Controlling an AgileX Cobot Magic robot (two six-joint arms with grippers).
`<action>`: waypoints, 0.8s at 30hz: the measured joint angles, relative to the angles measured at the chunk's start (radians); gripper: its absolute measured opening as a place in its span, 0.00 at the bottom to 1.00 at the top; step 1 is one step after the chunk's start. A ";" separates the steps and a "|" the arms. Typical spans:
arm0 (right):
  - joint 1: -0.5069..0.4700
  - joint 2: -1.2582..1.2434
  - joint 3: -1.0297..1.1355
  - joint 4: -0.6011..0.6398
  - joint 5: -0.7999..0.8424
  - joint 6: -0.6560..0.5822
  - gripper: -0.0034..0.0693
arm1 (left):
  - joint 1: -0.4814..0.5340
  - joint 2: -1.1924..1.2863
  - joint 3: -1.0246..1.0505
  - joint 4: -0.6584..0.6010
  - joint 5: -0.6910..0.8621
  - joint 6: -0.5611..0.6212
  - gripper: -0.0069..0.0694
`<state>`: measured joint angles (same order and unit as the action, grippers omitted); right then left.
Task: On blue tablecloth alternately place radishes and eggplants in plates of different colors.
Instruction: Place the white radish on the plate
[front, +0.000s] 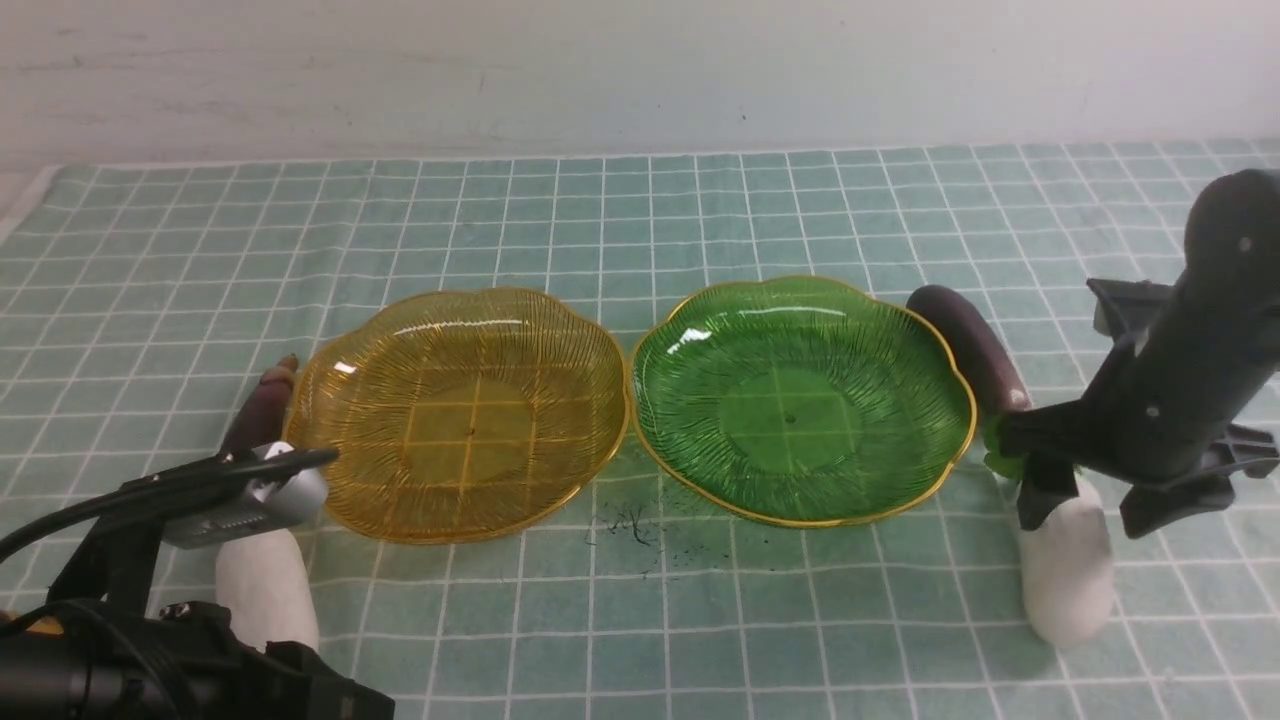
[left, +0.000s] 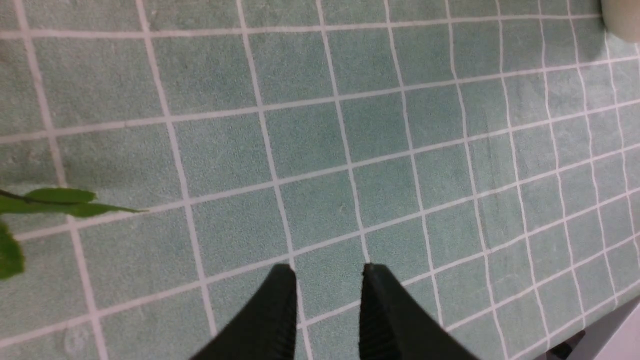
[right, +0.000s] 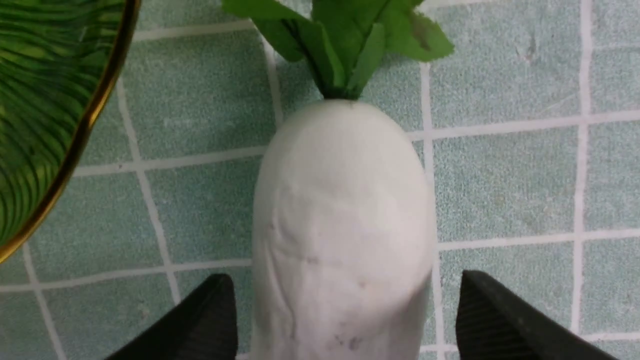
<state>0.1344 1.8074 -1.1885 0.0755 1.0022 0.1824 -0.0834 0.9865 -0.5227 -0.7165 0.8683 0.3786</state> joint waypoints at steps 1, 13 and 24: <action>0.000 0.002 0.000 0.000 0.000 0.000 0.78 | 0.000 0.000 0.000 0.000 0.000 0.000 0.31; 0.001 0.079 0.000 -0.014 -0.006 -0.019 0.69 | 0.000 0.000 0.000 0.000 0.000 0.001 0.32; 0.001 -0.131 0.000 -0.158 0.137 -0.033 0.66 | 0.000 0.000 0.000 0.000 0.000 0.002 0.32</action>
<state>0.1355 1.6761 -1.1885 -0.0826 1.1392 0.1489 -0.0834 0.9865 -0.5227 -0.7165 0.8683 0.3804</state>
